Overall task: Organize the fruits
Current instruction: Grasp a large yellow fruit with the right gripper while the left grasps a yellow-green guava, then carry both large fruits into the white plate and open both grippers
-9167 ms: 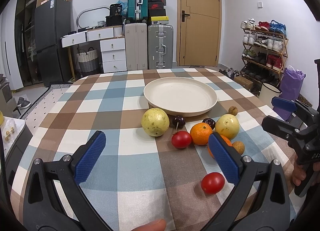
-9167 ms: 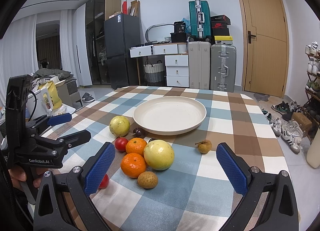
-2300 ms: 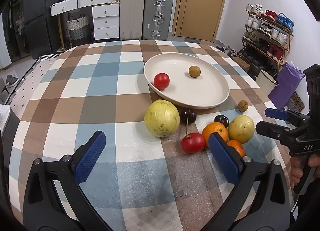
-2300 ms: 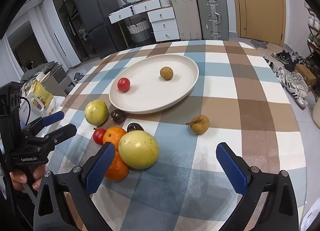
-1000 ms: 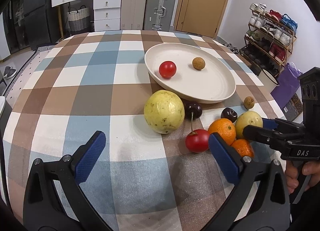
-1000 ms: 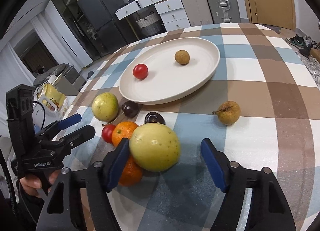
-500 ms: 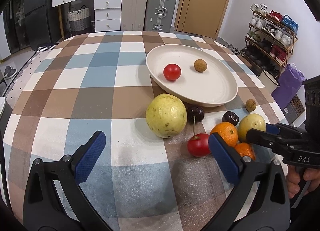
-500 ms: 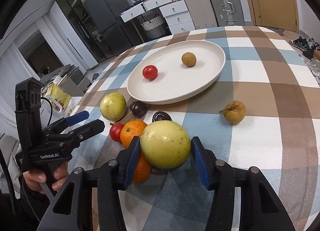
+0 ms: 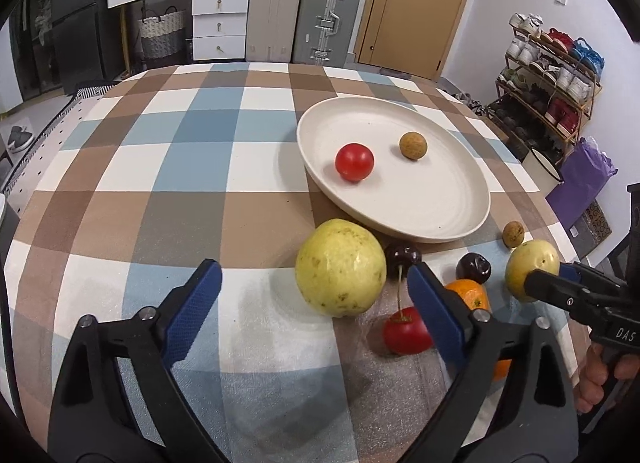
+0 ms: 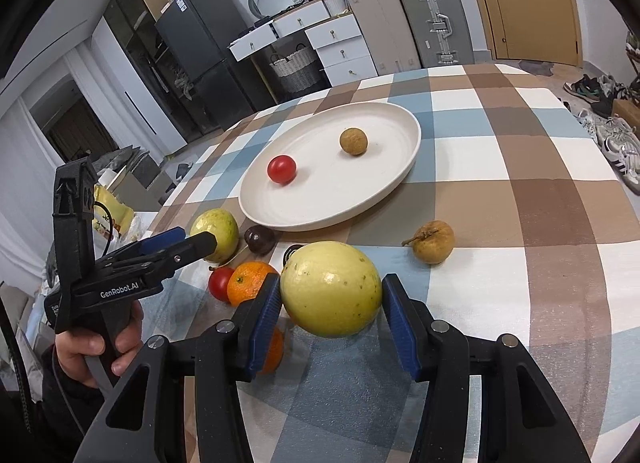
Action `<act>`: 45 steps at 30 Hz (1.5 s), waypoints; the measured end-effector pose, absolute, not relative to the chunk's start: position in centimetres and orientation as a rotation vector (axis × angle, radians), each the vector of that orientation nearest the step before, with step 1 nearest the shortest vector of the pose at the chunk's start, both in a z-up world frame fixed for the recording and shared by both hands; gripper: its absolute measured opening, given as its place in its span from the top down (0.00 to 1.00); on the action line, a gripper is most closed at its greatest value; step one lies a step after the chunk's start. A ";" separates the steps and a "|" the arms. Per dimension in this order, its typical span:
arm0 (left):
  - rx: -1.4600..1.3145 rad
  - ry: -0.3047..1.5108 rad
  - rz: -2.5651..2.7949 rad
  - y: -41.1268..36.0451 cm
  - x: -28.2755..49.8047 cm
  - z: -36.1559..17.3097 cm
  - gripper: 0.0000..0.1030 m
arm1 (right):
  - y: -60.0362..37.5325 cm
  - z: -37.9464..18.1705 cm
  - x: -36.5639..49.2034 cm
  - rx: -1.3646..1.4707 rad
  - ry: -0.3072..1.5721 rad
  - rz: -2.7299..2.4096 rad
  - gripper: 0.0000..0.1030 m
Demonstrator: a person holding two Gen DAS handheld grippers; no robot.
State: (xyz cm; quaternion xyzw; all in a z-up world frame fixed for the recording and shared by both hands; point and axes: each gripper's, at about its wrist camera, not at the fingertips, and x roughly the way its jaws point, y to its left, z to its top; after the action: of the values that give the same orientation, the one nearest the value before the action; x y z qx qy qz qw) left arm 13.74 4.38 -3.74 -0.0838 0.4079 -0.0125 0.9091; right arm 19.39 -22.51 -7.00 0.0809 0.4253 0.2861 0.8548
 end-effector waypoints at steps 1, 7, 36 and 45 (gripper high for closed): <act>-0.171 0.844 -0.026 4.3 13.8 -3.8 0.16 | -22.6 -7.0 19.4 0.170 0.894 0.600 0.50; -0.199 0.873 -0.068 4.1 14.5 -4.6 0.44 | -22.5 -6.8 19.3 0.166 0.891 0.594 0.50; -0.188 0.763 -0.133 2.7 12.4 -0.6 0.55 | -22.1 -4.5 21.0 0.161 0.839 0.580 0.50; -0.168 0.743 -0.150 1.6 13.6 0.5 0.55 | -21.3 -3.4 22.6 0.150 0.818 0.578 0.49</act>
State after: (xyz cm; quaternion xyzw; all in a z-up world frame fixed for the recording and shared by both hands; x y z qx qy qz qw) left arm 13.60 1.62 0.46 -0.0821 0.3621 -0.0731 0.9256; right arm 22.58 -21.31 -3.38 0.0720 0.3918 0.2766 0.8745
